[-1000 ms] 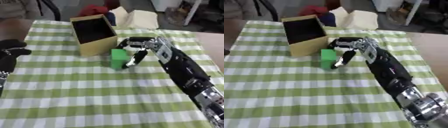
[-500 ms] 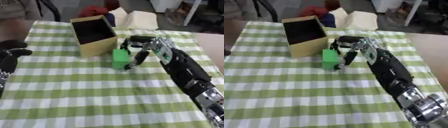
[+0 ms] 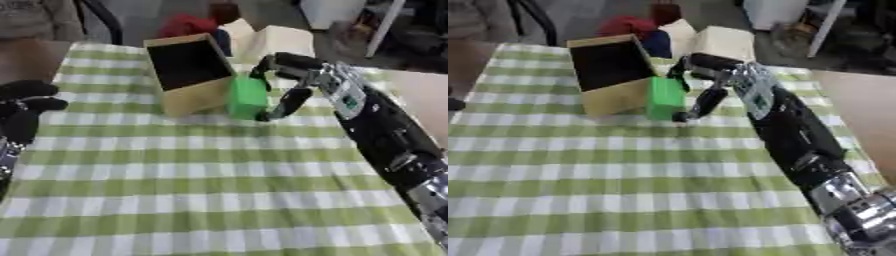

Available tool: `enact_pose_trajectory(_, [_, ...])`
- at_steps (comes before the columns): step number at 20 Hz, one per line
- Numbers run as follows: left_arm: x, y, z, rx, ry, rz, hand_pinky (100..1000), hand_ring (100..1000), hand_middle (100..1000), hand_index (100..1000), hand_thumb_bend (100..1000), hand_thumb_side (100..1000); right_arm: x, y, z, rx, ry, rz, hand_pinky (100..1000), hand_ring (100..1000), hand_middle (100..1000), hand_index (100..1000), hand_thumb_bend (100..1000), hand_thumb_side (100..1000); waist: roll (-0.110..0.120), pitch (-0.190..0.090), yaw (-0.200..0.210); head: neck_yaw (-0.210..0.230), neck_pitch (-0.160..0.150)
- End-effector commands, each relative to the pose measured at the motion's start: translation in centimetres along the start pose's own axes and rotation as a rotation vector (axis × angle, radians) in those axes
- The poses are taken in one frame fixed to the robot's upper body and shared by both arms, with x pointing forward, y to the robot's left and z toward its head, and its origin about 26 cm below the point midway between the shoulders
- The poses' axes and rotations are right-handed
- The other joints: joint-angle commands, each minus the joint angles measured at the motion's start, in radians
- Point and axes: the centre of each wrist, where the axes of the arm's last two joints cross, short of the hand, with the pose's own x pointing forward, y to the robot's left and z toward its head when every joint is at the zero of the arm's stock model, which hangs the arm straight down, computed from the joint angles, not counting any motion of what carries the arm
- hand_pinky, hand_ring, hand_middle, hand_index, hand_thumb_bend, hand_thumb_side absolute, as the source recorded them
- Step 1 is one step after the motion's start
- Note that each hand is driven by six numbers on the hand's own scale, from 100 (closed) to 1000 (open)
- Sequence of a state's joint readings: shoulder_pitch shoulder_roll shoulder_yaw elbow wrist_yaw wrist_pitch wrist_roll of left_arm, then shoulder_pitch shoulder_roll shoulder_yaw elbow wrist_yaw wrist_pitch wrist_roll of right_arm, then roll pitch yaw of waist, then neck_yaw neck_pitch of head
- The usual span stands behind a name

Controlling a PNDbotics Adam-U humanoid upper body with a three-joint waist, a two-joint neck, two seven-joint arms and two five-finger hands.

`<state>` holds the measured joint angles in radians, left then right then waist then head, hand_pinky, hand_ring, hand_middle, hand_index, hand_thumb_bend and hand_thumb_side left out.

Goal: Pick up objects on the table and place them in the box.

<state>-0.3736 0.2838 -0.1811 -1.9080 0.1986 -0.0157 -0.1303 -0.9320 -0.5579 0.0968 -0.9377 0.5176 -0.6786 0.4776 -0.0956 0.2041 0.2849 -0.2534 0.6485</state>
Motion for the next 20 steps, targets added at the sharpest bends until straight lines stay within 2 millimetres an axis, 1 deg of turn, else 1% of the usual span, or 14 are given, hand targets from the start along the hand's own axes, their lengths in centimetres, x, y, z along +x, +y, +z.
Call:
enact_pose_trajectory(1, [0.5, 0.3, -0.2, -0.031, -0.01, -0.024, 953, 731, 712, 798, 335, 481, -0.4, -3.6, 1.8, -0.062, 0.003, 0.047, 817, 613, 329, 478, 502, 215, 0.002, -0.019, 0.009, -0.006, -0.02])
enact_pose_trajectory(4, [0.4, -0.1, -0.5, -0.052, -0.013, -0.013, 954, 730, 711, 799, 336, 484, -0.9, -4.2, 2.7, -0.142, 0.053, 0.04, 816, 612, 334, 485, 504, 181, -0.005, -0.019, 0.032, -0.022, -0.034])
enact_pose_trajectory(6, [0.4, -0.4, -0.6, -0.065, -0.014, -0.003, 954, 730, 711, 799, 337, 485, -1.2, -4.4, 3.1, -0.206, 0.092, 0.038, 817, 614, 346, 496, 497, 175, -0.01, -0.017, 0.052, -0.035, -0.044])
enact_pose_trajectory(11, [0.4, -1.0, -1.2, -0.102, -0.022, 0.012, 956, 730, 711, 799, 335, 489, -1.9, -4.4, 3.8, -0.337, 0.182, 0.043, 818, 620, 398, 555, 478, 140, -0.023, -0.009, 0.116, -0.085, -0.069])
enact_pose_trajectory(13, [0.5, -1.2, -1.3, -0.115, -0.026, 0.014, 956, 730, 711, 800, 334, 492, -2.1, -4.3, 3.9, -0.368, 0.205, 0.052, 820, 625, 419, 577, 471, 133, -0.026, -0.004, 0.141, -0.107, -0.076])
enact_pose_trajectory(14, [0.5, -1.3, -1.4, -0.121, -0.028, 0.015, 957, 730, 712, 800, 334, 492, -2.1, -4.3, 3.9, -0.378, 0.214, 0.057, 823, 632, 435, 594, 482, 137, -0.027, -0.002, 0.151, -0.116, -0.079])
enact_pose_trajectory(16, [0.6, -1.4, -1.5, -0.13, -0.031, 0.016, 957, 730, 711, 800, 332, 494, -2.2, -4.2, 3.9, -0.386, 0.222, 0.066, 823, 635, 449, 601, 454, 144, -0.026, 0.002, 0.172, -0.134, -0.082])
enact_pose_trajectory(18, [0.6, -1.5, -1.6, -0.138, -0.035, 0.018, 957, 730, 711, 800, 331, 494, -2.3, -4.1, 3.9, -0.382, 0.226, 0.073, 828, 644, 468, 614, 456, 154, -0.023, 0.005, 0.189, -0.148, -0.083])
enact_pose_trajectory(20, [0.7, -1.6, -1.6, -0.141, -0.039, 0.02, 958, 730, 711, 800, 331, 494, -2.3, -4.0, 3.7, -0.376, 0.224, 0.075, 837, 672, 549, 692, 456, 173, -0.02, 0.009, 0.2, -0.161, -0.082])
